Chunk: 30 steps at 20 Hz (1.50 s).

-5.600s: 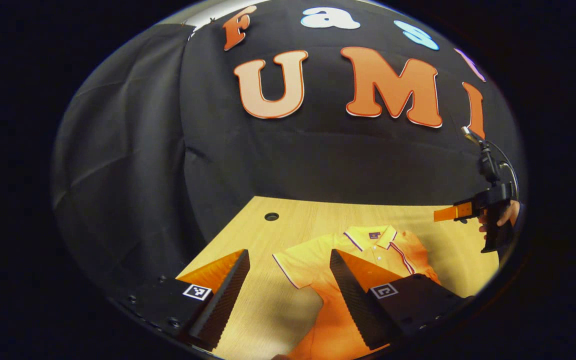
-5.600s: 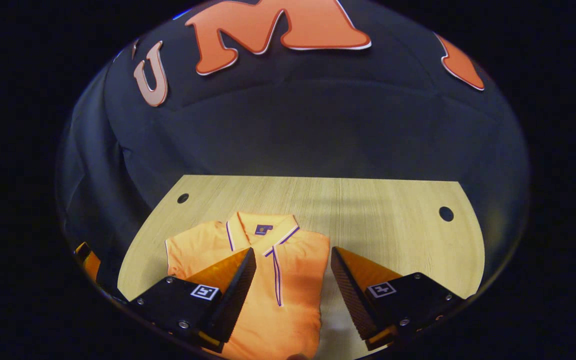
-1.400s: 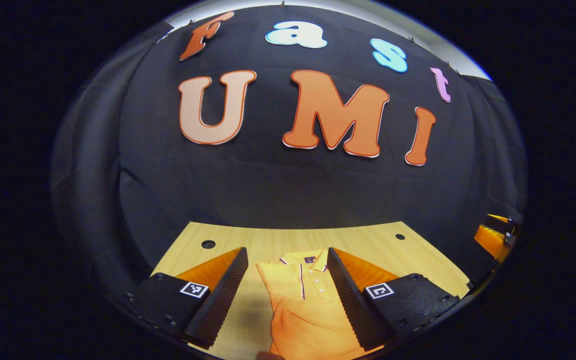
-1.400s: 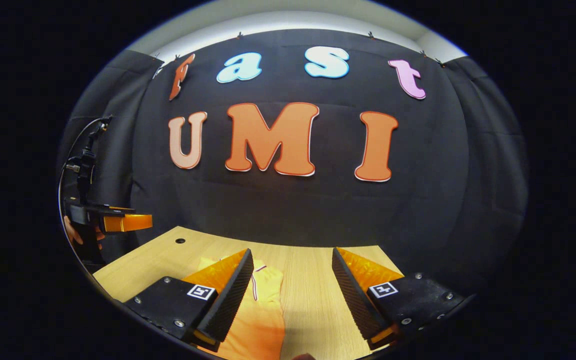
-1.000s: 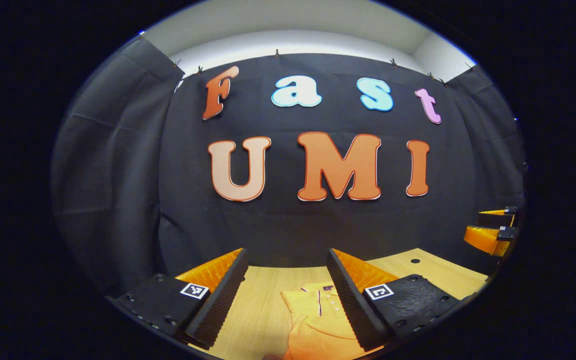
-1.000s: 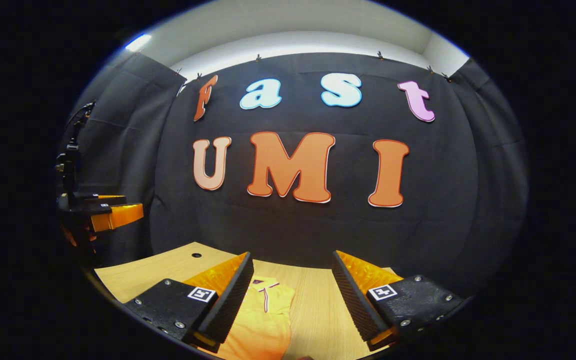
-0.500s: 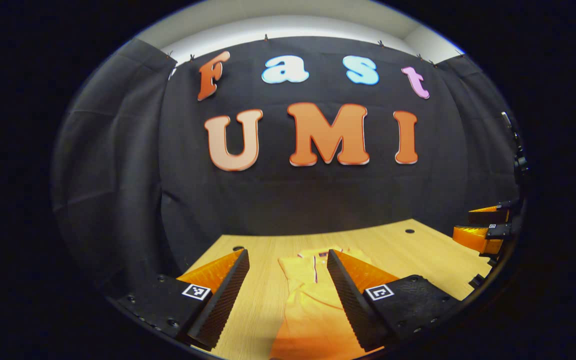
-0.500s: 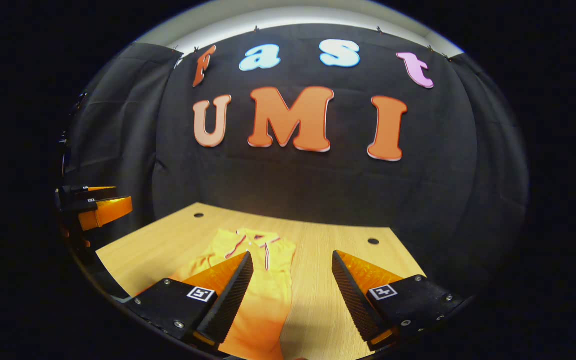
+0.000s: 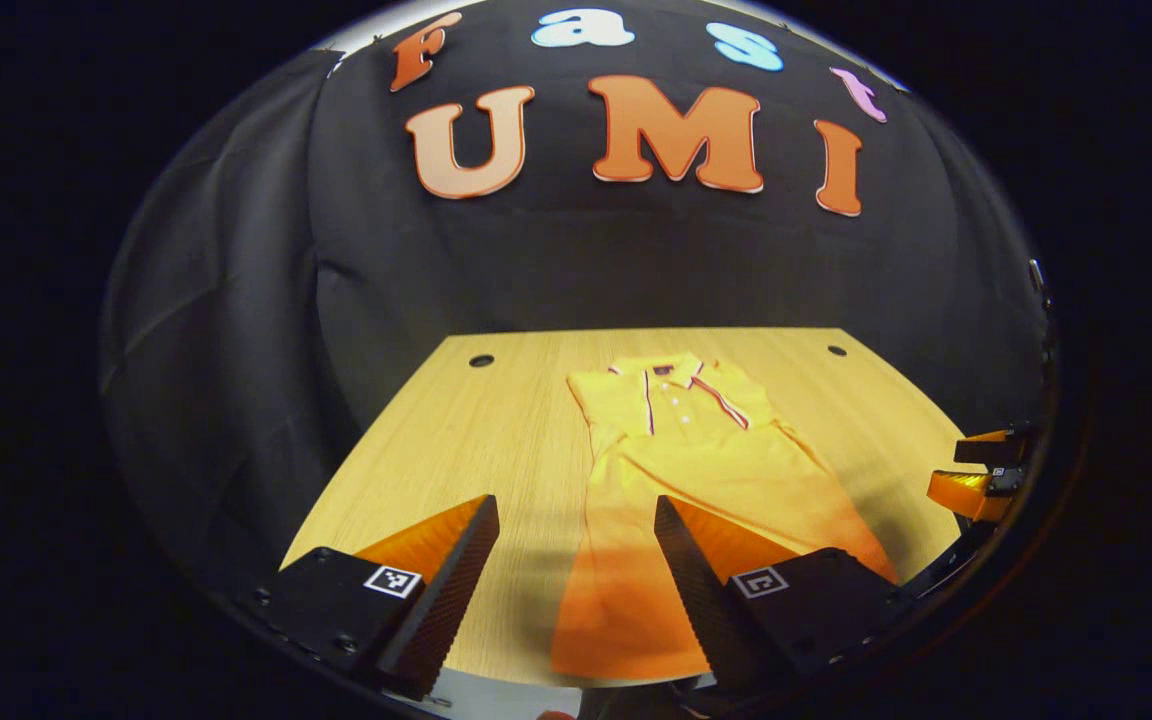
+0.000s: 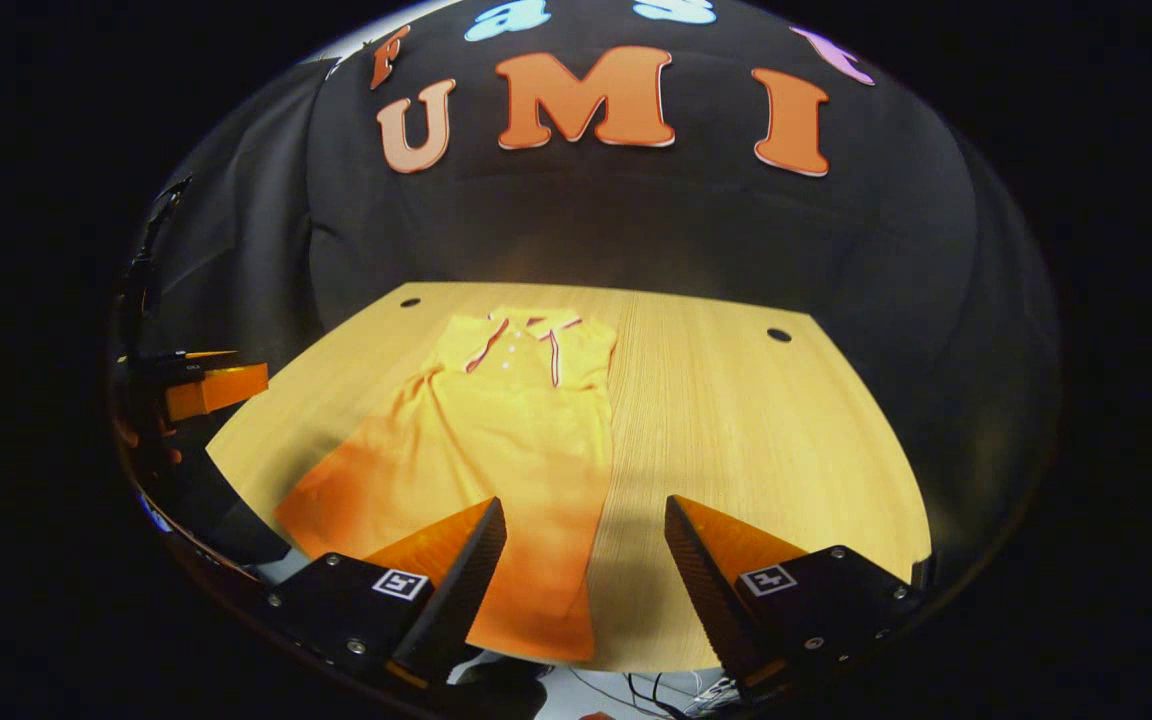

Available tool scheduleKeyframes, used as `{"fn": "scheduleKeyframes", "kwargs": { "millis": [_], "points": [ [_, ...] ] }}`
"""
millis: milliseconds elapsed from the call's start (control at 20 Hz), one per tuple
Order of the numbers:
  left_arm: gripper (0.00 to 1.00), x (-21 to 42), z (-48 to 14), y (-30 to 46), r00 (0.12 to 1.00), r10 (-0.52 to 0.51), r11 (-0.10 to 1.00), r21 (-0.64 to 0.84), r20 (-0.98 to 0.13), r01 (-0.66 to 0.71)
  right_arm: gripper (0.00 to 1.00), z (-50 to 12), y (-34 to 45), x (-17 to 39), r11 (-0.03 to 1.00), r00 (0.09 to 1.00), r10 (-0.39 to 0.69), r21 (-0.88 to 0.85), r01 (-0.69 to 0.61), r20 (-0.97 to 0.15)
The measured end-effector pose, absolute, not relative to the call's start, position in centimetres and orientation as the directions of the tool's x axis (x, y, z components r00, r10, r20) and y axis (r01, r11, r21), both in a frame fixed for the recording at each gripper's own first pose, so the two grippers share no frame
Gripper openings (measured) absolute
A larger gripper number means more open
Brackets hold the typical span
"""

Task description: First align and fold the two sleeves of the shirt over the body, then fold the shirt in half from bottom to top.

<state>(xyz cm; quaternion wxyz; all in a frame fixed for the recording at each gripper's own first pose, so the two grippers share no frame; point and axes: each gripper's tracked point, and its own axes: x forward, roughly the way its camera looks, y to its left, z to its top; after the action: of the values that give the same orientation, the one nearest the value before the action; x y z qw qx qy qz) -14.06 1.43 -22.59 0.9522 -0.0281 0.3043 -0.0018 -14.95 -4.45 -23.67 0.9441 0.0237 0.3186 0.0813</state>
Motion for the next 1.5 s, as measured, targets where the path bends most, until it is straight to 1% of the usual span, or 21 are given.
{"fn": "scheduleKeyframes", "kwargs": {
  "millis": [250,500,650,700,800,950,1000,1050,1150,1200,1250,1300,1350,1400,1450,1500],
  "points": [
    [0.97,-16.7,-27.8,-0.3,0.682,-0.106,0.993,-0.112,-0.724,0.036,0.98,-28.1,-3.7,-17.8,0.981,0.672,0.192,0.147,-0.125,-0.715],
    [0.97,-19.4,-31.8,0.1,0.553,-0.103,0.993,-0.118,-0.827,0.008,0.97,-31.3,-3.2,-19.9,0.979,0.582,0.202,0.160,-0.123,-0.788],
    [0.98,-21.1,-34.4,-0.6,0.459,-0.141,0.987,-0.159,-0.877,-0.001,0.97,-33.3,-2.4,-20.9,0.976,0.513,0.214,0.169,-0.134,-0.831],
    [0.97,-21.7,-35.4,-1.0,0.411,-0.158,0.985,-0.175,-0.898,-0.004,0.97,-33.9,-2.2,-21.2,0.976,0.496,0.216,0.170,-0.137,-0.841],
    [0.98,-22.3,-36.9,-1.0,0.355,-0.151,0.986,-0.165,-0.923,-0.010,0.97,-34.7,-1.8,-21.4,0.975,0.469,0.220,0.173,-0.143,-0.855],
    [0.98,-22.2,-38.2,-0.5,0.309,-0.110,0.993,-0.114,-0.945,0.004,0.97,-35.8,-1.3,-22.0,0.974,0.416,0.217,0.168,-0.150,-0.883],
    [0.98,-22.3,-38.5,-0.6,0.294,-0.104,0.994,-0.107,-0.950,0.007,0.97,-35.6,-1.1,-21.5,0.974,0.423,0.211,0.152,-0.169,-0.881],
    [0.98,-22.9,-38.9,-0.8,0.279,-0.104,0.994,-0.106,-0.955,0.006,0.97,-35.7,-1.2,-21.8,0.974,0.411,0.196,0.126,-0.191,-0.890],
    [0.99,-22.8,-38.8,-1.2,0.279,-0.108,0.993,-0.114,-0.954,-0.008,0.94,-36.2,-1.0,-21.8,0.970,0.398,0.174,0.088,-0.225,-0.901],
    [0.97,-23.0,-39.0,-1.3,0.271,-0.107,0.993,-0.115,-0.957,-0.014,0.87,-35.9,-0.6,-22.3,0.971,0.383,0.177,0.096,-0.220,-0.907],
    [0.99,-22.9,-38.9,-1.5,0.265,-0.108,0.993,-0.116,-0.958,-0.017,0.80,-35.8,-0.5,-22.3,0.972,0.379,0.181,0.105,-0.211,-0.907],
    [0.99,-22.9,-38.8,-1.6,0.254,-0.113,0.993,-0.120,-0.960,-0.012,0.54,-35.8,-0.7,-22.0,0.978,0.387,0.174,0.112,-0.177,-0.906],
    [0.97,-22.9,-38.6,-1.7,0.258,-0.118,0.993,-0.121,-0.959,0.006,0.45,-35.8,-0.9,-21.7,0.982,0.396,0.171,0.122,-0.145,-0.902],
    [0.89,-22.2,-38.9,-2.2,0.272,-0.137,0.990,-0.135,-0.952,0.027,0.19,-35.7,-0.4,-21.6,0.976,0.381,0.216,0.183,-0.122,-0.899],
    [0.62,-21.6,-38.6,-2.7,0.286,-0.153,0.988,-0.150,-0.946,0.030,0.16,-35.7,0.6,-21.9,0.959,0.353,0.282,0.262,-0.105,-0.892],
    [0.35,-22.0,-38.8,-3.0,0.268,-0.172,0.985,-0.158,-0.948,0.073,0.16,-35.0,0.9,-22.1,0.941,0.339,0.330,0.336,-0.044,-0.881]
  ]
}}
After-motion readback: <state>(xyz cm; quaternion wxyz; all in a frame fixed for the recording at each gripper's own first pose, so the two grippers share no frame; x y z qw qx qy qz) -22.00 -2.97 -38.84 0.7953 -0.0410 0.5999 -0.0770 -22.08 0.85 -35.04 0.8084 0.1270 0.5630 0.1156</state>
